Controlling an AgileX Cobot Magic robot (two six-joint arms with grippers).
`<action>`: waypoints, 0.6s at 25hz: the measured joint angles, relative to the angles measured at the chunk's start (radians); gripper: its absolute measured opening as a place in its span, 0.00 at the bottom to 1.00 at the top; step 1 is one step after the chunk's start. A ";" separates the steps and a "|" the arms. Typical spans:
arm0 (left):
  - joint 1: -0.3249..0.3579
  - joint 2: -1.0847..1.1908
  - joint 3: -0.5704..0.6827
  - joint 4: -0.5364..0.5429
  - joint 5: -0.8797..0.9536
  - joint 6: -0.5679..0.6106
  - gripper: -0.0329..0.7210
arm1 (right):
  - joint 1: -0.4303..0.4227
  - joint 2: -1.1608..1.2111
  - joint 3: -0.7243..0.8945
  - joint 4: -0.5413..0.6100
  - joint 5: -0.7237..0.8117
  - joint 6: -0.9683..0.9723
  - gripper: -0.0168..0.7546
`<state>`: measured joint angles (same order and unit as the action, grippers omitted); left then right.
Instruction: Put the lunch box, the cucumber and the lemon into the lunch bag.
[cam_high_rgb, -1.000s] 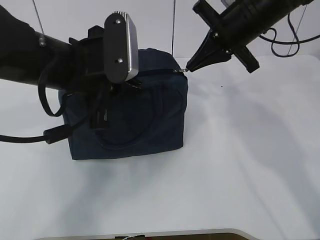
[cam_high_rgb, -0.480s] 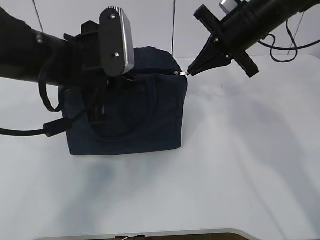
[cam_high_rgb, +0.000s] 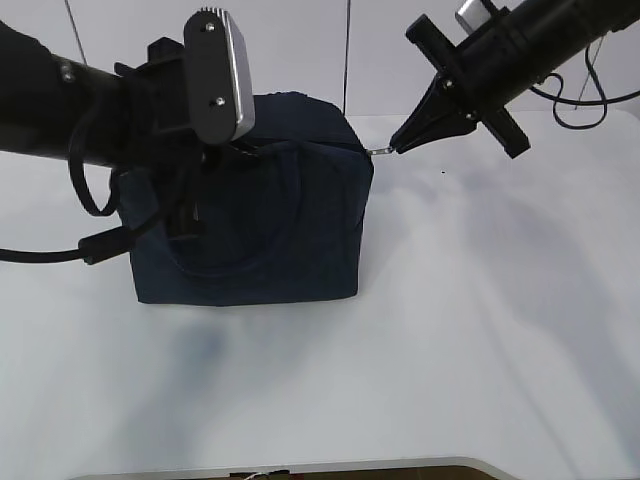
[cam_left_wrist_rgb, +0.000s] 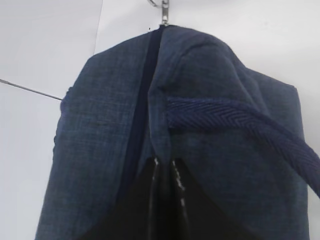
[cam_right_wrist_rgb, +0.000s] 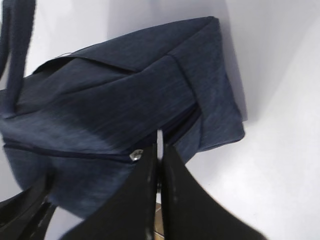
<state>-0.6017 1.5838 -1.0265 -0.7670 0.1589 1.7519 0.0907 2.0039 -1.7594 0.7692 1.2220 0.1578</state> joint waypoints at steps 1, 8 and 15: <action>0.000 0.000 0.000 0.000 0.000 0.000 0.03 | 0.000 0.007 -0.002 -0.005 0.000 -0.007 0.03; 0.002 0.000 0.000 0.000 0.000 0.000 0.03 | 0.000 0.048 -0.006 -0.024 0.000 -0.039 0.03; 0.002 0.000 0.000 0.000 -0.002 0.000 0.03 | 0.000 0.110 -0.008 -0.014 0.000 -0.078 0.03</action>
<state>-0.5999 1.5838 -1.0265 -0.7670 0.1569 1.7519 0.0903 2.1139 -1.7671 0.7556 1.2220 0.0797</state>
